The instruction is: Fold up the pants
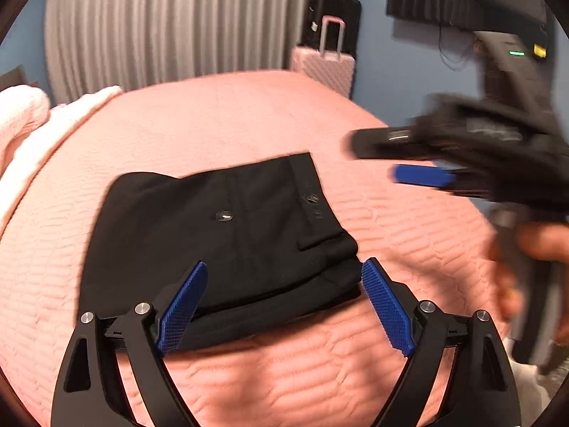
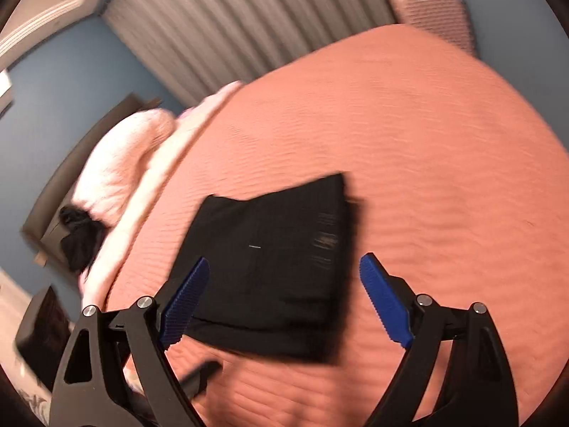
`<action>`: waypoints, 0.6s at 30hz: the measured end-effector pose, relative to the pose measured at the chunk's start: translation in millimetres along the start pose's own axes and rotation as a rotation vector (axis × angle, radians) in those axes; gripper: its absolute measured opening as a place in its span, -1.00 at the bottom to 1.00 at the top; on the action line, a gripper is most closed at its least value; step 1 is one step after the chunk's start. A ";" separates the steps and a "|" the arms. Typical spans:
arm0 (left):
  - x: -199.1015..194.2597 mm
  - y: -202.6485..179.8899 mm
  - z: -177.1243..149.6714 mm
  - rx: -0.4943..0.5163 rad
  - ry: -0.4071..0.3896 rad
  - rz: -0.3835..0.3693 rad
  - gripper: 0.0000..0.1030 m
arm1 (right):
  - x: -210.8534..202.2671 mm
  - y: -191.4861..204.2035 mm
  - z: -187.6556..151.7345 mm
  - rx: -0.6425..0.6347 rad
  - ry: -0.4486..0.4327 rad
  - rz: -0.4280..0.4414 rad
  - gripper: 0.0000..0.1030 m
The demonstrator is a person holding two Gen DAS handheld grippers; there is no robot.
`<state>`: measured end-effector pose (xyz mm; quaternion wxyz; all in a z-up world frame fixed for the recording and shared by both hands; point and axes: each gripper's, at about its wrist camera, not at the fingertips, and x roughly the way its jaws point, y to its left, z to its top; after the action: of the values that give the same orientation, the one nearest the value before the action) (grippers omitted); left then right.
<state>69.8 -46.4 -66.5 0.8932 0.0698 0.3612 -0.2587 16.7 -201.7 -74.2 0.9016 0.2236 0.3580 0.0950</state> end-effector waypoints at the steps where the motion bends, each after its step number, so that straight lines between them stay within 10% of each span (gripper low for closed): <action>1: -2.9 7.1 -0.2 -0.005 0.011 0.014 0.68 | 14.9 3.9 -1.9 -0.023 0.024 0.039 0.41; 4: -5.1 48.7 -1.1 -0.039 0.052 0.109 0.68 | 80.9 -22.7 -39.7 -0.012 0.255 -0.035 -0.33; 6: -14.6 76.3 -5.4 -0.078 0.067 0.165 0.68 | 66.4 -44.8 -50.8 0.060 0.195 -0.024 -1.00; 11: 5.4 157.7 -8.5 -0.199 0.147 0.205 0.68 | 34.7 -30.4 -25.2 0.072 0.202 -0.116 -0.93; 18: 62.2 177.9 -29.3 -0.209 0.241 0.184 0.79 | 144.4 93.4 54.9 -0.118 0.266 0.212 -0.91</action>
<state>180.8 89.4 -141.2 0.8657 0.0398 0.4827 -0.1266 158.2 -89.9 -82.0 0.8428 0.1921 0.4424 0.2391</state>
